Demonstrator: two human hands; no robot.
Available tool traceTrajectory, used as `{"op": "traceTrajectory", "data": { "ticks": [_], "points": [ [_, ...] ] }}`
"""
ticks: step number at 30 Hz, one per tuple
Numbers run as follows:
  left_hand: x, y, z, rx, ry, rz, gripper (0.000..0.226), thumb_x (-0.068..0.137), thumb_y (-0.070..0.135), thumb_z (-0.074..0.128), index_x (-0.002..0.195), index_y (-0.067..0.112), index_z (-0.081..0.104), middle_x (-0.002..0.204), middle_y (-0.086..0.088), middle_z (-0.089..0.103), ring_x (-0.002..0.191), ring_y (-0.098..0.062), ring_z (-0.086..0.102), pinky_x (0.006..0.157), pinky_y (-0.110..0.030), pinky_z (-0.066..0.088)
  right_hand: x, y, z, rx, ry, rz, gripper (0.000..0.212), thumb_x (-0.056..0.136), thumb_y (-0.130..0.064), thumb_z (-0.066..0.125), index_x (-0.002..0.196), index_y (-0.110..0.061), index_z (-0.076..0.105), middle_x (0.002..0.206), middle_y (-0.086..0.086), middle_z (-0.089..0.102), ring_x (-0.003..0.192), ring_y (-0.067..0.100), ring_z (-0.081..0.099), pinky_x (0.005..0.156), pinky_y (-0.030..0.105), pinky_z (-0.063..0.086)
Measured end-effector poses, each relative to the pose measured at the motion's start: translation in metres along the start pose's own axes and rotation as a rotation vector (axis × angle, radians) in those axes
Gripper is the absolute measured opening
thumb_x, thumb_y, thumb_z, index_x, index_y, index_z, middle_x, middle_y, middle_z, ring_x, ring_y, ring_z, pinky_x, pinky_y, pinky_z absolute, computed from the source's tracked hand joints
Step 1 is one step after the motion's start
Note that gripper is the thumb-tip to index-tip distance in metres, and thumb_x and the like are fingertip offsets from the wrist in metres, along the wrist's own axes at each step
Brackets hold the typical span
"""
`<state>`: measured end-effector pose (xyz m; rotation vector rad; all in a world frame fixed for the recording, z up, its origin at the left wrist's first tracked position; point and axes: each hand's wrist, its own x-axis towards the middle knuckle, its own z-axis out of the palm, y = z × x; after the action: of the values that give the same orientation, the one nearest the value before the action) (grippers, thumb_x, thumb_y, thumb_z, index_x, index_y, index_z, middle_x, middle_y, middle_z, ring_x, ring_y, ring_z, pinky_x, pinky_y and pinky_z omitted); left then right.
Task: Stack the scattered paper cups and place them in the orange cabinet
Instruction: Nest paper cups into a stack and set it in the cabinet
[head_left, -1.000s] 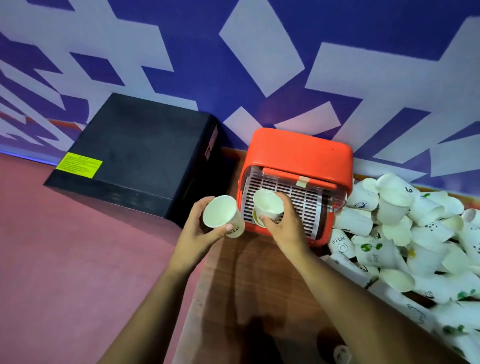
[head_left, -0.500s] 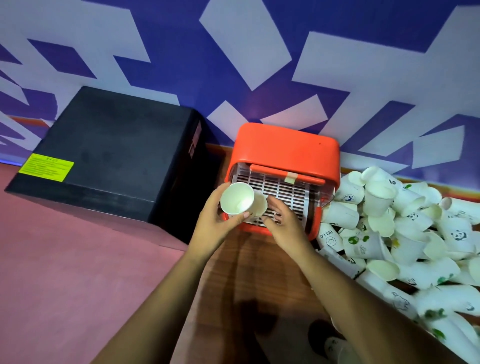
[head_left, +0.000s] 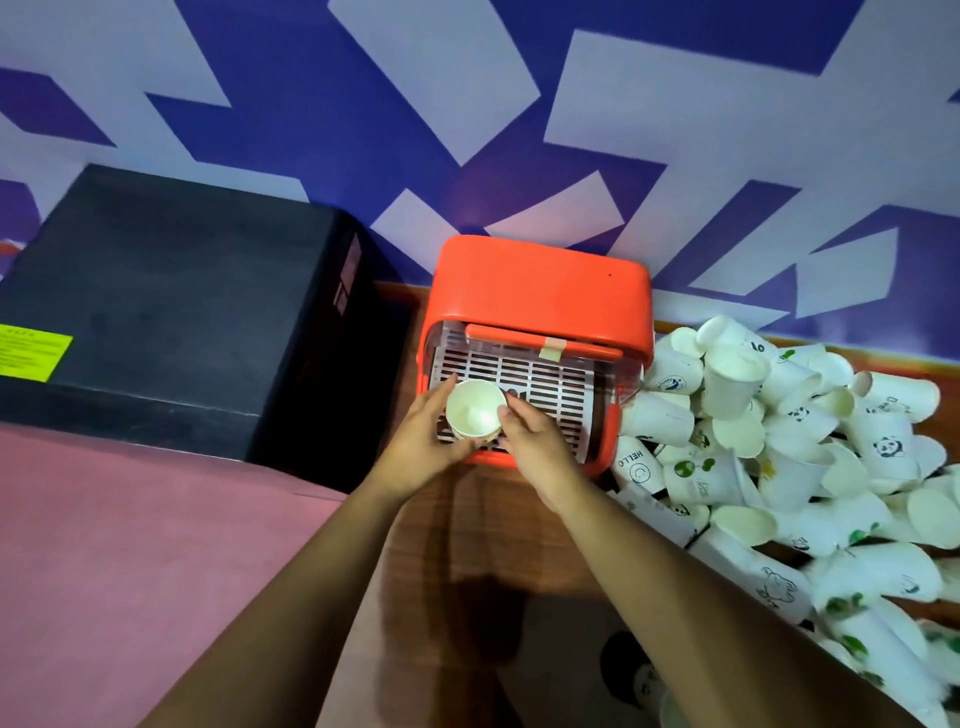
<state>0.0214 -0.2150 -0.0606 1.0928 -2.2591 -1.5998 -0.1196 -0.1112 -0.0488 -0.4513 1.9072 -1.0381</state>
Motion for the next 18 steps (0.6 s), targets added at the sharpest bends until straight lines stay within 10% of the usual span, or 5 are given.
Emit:
{"op": "traceTrajectory", "data": {
  "ticks": [6,13,18],
  "points": [
    [-0.005,-0.008,-0.005,-0.065,0.006,0.012,0.064,0.085,0.033,0.076,0.136,0.050,0.041,0.140,0.014,0.056,0.131,-0.002,0.054,0.114,-0.037,0.044,0.008,0.003,0.007,-0.077,0.000,-0.065,0.046,0.092,-0.037,0.052,0.135,-0.023,0.056,0.130,0.001,0.063,0.119,0.019,0.059,0.102,0.046,0.049],
    [-0.020,0.005,-0.006,0.133,0.131,0.051,0.073,0.087,0.032,0.075,0.150,0.020,0.039,0.139,0.006,0.049,0.133,-0.015,0.044,0.113,-0.034,0.038,-0.007,-0.016,-0.006,-0.128,0.030,-0.088,0.037,0.100,-0.032,0.053,0.132,-0.015,0.057,0.125,-0.001,0.062,0.110,0.011,0.056,0.095,0.025,0.043],
    [-0.054,0.036,0.013,0.023,0.224,0.047,0.033,0.090,0.013,0.071,0.120,0.018,0.057,0.110,0.003,0.055,0.093,0.002,0.056,0.077,-0.014,0.048,-0.060,0.000,-0.090,-0.373,0.027,-0.233,0.029,0.096,-0.024,0.058,0.124,-0.016,0.060,0.118,-0.002,0.066,0.110,0.009,0.061,0.094,0.023,0.045]
  ]
}}
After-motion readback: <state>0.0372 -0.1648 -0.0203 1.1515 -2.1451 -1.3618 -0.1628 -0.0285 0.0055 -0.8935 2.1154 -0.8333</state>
